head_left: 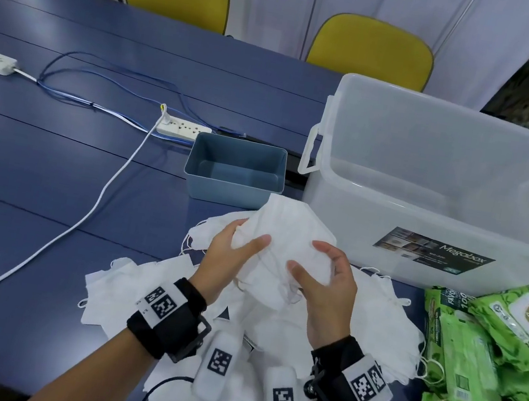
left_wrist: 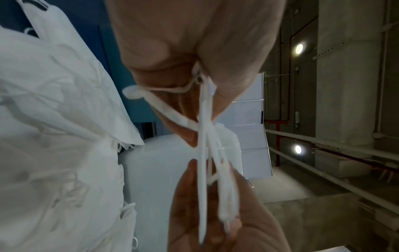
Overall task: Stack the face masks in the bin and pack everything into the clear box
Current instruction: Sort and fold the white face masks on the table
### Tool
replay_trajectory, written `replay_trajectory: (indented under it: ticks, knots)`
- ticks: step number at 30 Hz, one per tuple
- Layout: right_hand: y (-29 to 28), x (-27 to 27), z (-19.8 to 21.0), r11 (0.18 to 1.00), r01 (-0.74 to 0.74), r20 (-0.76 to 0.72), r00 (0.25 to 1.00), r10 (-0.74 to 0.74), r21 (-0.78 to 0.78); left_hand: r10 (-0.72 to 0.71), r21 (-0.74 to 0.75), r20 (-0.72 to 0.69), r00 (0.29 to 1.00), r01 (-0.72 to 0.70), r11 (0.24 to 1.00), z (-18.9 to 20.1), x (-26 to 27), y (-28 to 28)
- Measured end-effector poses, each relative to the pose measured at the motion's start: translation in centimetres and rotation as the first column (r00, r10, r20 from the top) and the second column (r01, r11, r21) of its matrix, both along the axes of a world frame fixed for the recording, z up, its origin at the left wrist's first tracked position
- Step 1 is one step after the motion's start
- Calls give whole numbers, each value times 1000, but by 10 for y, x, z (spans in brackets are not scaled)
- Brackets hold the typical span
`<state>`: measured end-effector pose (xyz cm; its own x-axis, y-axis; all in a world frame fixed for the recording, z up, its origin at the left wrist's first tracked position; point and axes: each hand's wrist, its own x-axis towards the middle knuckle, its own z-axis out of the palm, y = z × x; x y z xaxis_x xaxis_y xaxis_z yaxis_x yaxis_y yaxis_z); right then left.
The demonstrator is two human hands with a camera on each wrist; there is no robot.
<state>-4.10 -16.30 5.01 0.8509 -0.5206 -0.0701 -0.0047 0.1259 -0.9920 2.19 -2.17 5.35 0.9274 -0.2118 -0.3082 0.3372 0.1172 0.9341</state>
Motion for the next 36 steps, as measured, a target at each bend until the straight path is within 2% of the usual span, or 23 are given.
replay_trajectory:
  ticks: [3,7,11,15,18,20,24,27,29,31,34,36]
  knots:
    - [1,-1,1,1000,-13,40,999,14,-10,60,12,16,998,-61,998,1,1,-9]
    - [9,-4,0,989,-75,25,997,78,-126,88,-111,-56,995,-94,989,6,2,-17]
    - [16,-6,-5,969,-127,-5,992,129,-213,115,-49,22,993,-114,992,3,1,-17]
    - [18,-5,-8,971,-120,-51,992,112,-205,127,7,106,986,-128,992,-1,0,-9]
    - [9,-3,-7,986,-107,-86,992,97,-127,60,52,150,987,-69,996,-3,0,-1]
    - [5,0,-6,984,-161,-96,984,153,-82,-6,60,143,990,-3,998,-6,-2,3]
    - [6,3,-18,948,-302,-149,947,286,-101,-63,58,69,996,59,997,-14,-5,10]
    - [12,-5,-33,916,-390,-191,910,367,-97,-125,47,-50,991,128,991,-26,-4,23]
    - [18,-11,-42,905,-412,-204,900,385,-106,-193,85,-91,977,200,976,-34,-5,32]
    - [22,-14,-49,921,-372,-209,915,345,-112,-246,82,-119,962,256,963,-42,-8,38]
    - [27,-14,-53,959,-274,-234,939,251,-69,-156,-11,-194,969,157,988,-52,-15,40]
    - [31,-13,-55,966,-255,-261,937,234,-50,-46,-2,-221,974,46,999,-58,-21,38]
